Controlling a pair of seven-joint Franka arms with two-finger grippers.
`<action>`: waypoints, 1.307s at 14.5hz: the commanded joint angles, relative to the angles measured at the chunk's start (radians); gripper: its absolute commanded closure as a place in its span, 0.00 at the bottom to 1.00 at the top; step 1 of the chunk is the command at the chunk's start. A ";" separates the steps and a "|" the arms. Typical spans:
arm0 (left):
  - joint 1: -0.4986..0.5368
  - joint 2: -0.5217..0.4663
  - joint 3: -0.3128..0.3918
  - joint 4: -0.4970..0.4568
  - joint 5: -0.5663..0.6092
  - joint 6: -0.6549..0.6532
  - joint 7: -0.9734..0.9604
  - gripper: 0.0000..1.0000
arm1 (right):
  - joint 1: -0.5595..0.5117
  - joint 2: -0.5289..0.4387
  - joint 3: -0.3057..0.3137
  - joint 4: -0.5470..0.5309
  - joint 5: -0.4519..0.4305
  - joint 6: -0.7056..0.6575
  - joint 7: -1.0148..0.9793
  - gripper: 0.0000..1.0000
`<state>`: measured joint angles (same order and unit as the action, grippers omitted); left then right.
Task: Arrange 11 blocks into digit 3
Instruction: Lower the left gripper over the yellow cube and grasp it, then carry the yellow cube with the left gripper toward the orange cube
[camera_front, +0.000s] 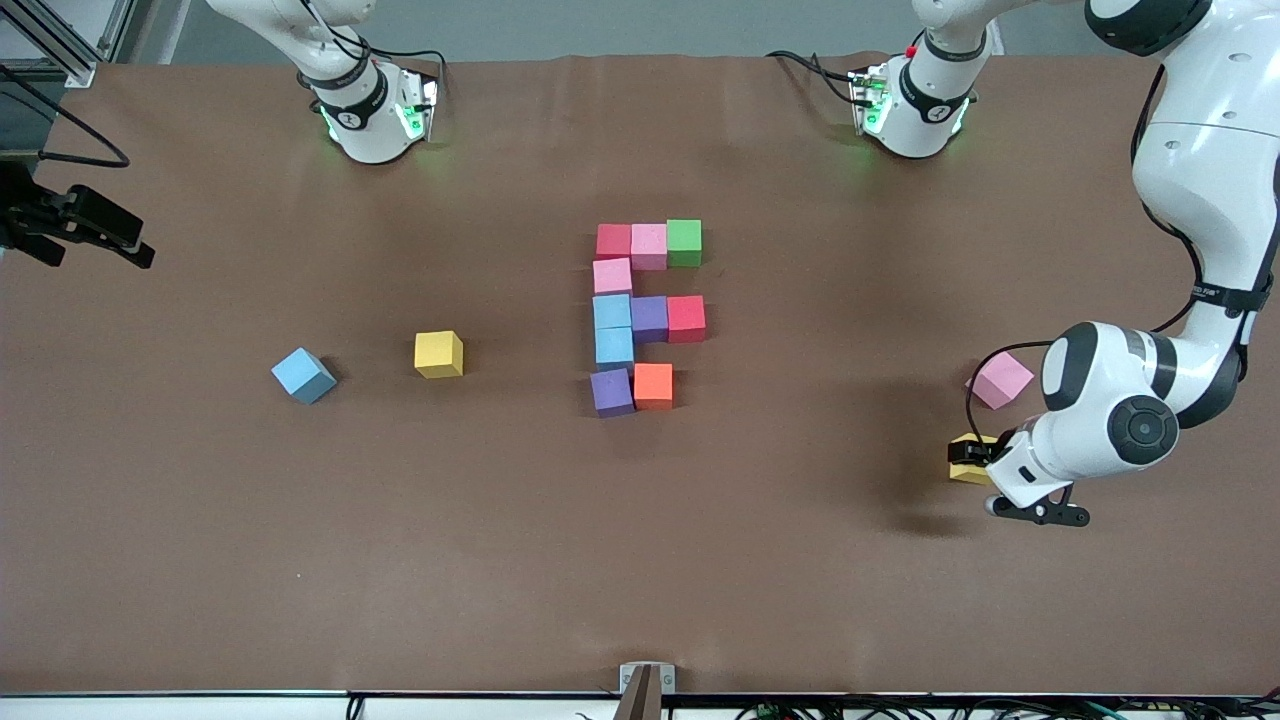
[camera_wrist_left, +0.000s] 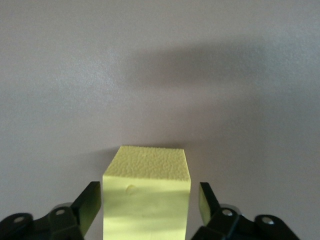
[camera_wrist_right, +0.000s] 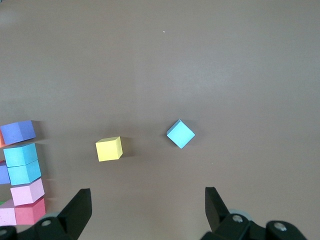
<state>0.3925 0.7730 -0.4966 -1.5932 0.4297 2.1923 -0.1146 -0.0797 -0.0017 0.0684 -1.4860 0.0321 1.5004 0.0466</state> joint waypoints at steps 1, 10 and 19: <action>0.013 0.020 -0.005 -0.011 0.011 0.050 0.015 0.23 | 0.000 -0.024 0.002 -0.025 -0.001 0.009 -0.004 0.00; -0.027 0.006 -0.085 -0.011 -0.042 0.035 -0.380 0.81 | 0.001 -0.023 0.002 -0.025 -0.001 0.009 -0.004 0.00; -0.265 -0.009 -0.085 -0.004 -0.032 -0.008 -1.072 0.85 | 0.001 -0.023 0.002 -0.025 -0.001 0.009 -0.004 0.00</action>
<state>0.1687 0.7866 -0.5893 -1.5973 0.4020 2.2074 -1.0548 -0.0791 -0.0017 0.0690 -1.4861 0.0321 1.5004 0.0466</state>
